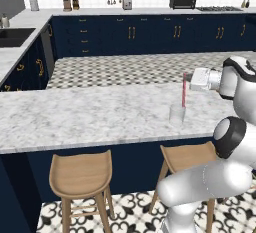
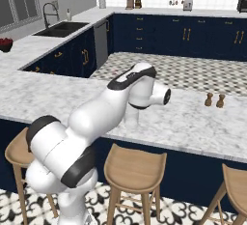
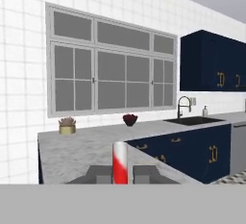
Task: Take a straw from the drawer in front and place it inside the glass cup on the dining counter.
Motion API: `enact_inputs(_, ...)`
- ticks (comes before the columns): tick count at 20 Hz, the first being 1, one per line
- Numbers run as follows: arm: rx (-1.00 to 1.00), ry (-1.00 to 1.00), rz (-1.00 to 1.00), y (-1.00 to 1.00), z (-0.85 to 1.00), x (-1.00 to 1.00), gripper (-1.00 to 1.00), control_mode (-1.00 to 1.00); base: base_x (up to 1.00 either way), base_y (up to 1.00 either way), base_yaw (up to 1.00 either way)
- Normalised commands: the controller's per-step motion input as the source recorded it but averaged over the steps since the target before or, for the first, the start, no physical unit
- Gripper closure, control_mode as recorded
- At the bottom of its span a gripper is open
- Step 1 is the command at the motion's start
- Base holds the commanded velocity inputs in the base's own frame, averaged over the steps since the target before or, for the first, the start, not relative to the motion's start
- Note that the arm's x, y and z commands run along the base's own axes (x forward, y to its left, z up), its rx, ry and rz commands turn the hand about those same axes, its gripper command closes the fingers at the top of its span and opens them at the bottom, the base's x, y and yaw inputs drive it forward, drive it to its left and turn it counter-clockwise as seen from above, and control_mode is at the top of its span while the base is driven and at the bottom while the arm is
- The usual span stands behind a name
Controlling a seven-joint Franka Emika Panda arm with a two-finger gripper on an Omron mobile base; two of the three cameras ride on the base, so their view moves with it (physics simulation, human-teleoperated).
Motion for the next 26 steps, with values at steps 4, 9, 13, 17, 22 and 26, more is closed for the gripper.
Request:
enact_inputs(4,0.00,0.00,0.00,-0.18,-0.18,0.24,1.00,-1.00,0.00,0.00,0.00)
enact_inputs(9,0.00,0.00,0.00,-0.23,-0.17,0.19,1.00,-1.00,0.00,0.00,0.00)
enact_inputs(13,0.00,0.00,0.00,-0.06,-0.25,0.18,1.00,-1.00,0.00,0.00,0.00)
enact_inputs(17,0.00,0.00,0.00,0.00,-0.27,0.23,1.00,-1.00,0.00,0.00,0.00)
enact_inputs(22,0.00,0.00,0.00,0.00,-0.19,0.27,1.00,-1.00,0.00,0.00,0.00)
enact_inputs(26,0.00,0.00,0.00,0.00,-0.20,0.33,1.00,-1.00,0.00,0.00,0.00)
